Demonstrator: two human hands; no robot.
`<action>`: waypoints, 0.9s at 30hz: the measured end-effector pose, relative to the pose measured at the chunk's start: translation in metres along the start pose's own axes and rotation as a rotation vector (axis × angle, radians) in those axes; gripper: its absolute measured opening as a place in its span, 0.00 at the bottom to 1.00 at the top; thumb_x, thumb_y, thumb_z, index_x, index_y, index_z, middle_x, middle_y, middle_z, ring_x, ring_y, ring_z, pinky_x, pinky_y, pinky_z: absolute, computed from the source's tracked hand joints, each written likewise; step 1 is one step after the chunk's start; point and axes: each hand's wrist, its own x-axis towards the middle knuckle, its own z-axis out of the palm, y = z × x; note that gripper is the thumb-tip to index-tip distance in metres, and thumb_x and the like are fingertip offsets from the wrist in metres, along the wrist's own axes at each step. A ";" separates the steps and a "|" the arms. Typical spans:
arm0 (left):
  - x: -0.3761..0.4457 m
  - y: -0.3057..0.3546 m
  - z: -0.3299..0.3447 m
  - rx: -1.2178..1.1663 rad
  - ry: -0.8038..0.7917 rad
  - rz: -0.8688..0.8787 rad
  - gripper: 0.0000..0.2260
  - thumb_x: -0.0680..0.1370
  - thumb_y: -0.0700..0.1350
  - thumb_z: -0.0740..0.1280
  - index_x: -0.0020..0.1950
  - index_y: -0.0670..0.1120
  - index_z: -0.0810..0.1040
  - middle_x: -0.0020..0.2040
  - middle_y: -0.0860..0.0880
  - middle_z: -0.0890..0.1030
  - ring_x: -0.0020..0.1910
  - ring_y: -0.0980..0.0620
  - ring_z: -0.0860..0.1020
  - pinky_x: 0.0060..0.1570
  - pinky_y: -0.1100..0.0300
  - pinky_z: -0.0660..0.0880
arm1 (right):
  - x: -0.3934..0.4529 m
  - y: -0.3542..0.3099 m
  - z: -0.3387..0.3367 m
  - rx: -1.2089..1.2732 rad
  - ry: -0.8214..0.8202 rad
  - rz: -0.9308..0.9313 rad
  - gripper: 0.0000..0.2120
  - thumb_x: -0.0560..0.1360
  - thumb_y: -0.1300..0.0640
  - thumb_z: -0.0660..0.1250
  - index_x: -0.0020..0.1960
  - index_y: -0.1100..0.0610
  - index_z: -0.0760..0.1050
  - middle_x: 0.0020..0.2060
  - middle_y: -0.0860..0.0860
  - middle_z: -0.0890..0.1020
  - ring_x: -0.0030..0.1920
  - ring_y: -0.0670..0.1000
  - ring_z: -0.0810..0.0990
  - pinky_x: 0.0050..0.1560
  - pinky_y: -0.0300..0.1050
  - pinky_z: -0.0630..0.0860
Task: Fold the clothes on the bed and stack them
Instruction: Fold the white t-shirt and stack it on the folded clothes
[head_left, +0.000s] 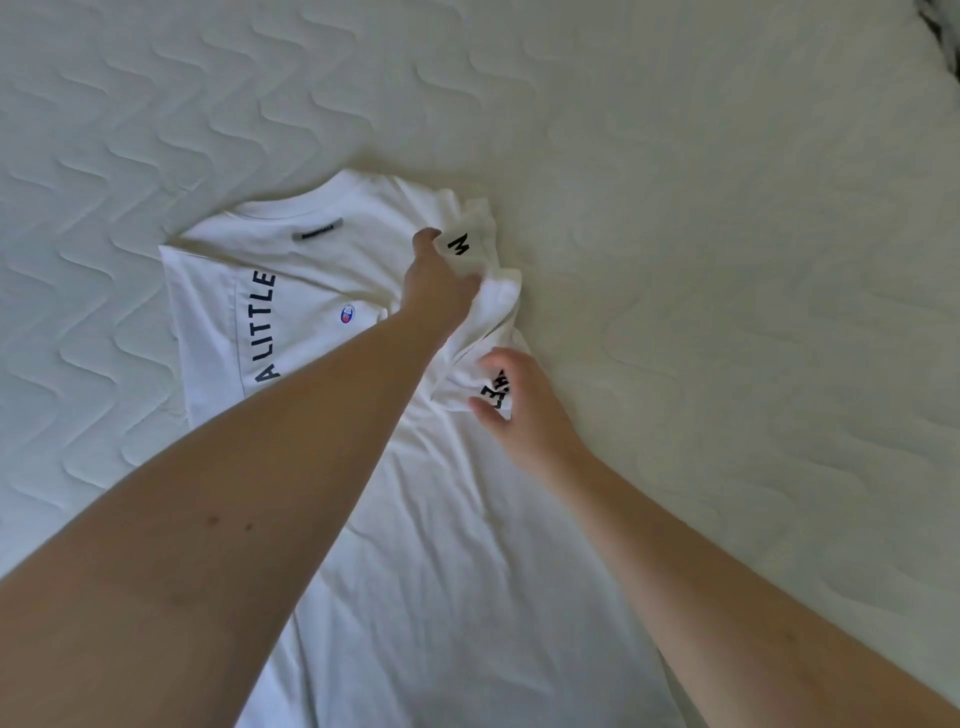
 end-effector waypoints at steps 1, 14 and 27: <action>0.004 -0.004 -0.003 0.003 0.045 -0.002 0.22 0.78 0.44 0.66 0.70 0.48 0.65 0.47 0.52 0.74 0.50 0.44 0.78 0.40 0.58 0.73 | 0.004 0.000 0.001 0.065 0.087 0.074 0.20 0.75 0.60 0.71 0.65 0.59 0.71 0.61 0.48 0.74 0.61 0.49 0.73 0.62 0.38 0.69; 0.014 -0.037 -0.043 -0.361 -0.189 -0.296 0.11 0.80 0.52 0.62 0.55 0.47 0.79 0.53 0.45 0.83 0.50 0.49 0.83 0.43 0.54 0.83 | 0.082 -0.031 0.009 0.076 0.318 0.427 0.16 0.74 0.60 0.66 0.61 0.52 0.75 0.45 0.46 0.79 0.51 0.51 0.78 0.60 0.53 0.71; 0.046 -0.024 -0.061 -0.073 -0.204 -0.088 0.23 0.76 0.62 0.67 0.62 0.47 0.78 0.54 0.52 0.78 0.55 0.49 0.74 0.55 0.53 0.70 | 0.020 -0.047 0.013 0.165 -0.330 0.003 0.14 0.77 0.68 0.61 0.56 0.55 0.79 0.53 0.42 0.83 0.56 0.34 0.77 0.58 0.28 0.70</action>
